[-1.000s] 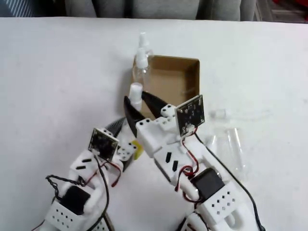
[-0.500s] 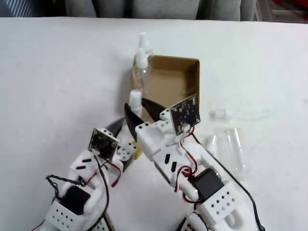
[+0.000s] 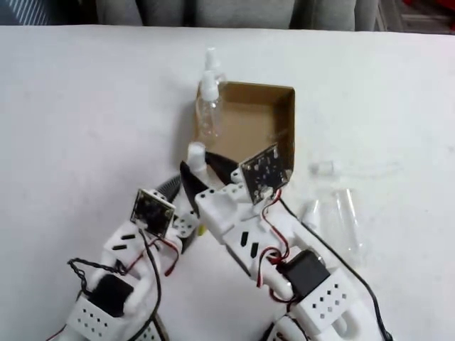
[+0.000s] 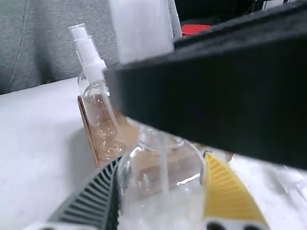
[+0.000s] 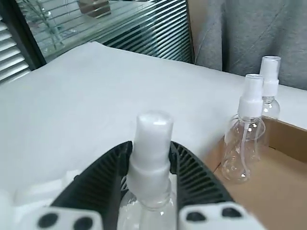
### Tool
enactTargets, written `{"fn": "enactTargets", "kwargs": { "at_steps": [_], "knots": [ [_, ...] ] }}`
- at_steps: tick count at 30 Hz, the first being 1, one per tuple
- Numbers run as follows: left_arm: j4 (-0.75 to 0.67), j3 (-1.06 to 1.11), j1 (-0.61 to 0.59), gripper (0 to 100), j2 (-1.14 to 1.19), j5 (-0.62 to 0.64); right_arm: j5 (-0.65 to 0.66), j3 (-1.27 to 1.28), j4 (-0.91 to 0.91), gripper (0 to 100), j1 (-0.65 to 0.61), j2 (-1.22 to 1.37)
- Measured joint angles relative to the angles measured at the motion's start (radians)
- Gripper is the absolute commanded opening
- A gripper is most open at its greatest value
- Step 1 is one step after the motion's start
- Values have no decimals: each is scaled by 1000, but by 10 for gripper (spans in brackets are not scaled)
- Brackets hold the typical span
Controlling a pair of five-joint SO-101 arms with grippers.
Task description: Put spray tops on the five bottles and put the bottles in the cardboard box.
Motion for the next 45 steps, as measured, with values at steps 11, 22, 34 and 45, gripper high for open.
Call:
{"fn": "enactTargets", "kwargs": {
  "at_steps": [11, 22, 34, 45],
  "knots": [
    [0, 0, 0, 22, 0, -2, 12, 0, 43, 181, -26, 2],
    [0, 0, 0, 22, 0, -2, 17, -115, 219, 284, 6, 2],
    [0, 0, 0, 22, 0, -2, 17, -161, 276, 33, 40, -94],
    [0, 0, 0, 22, 0, -2, 94, -198, 190, 15, 78, -87]
  ]
}}
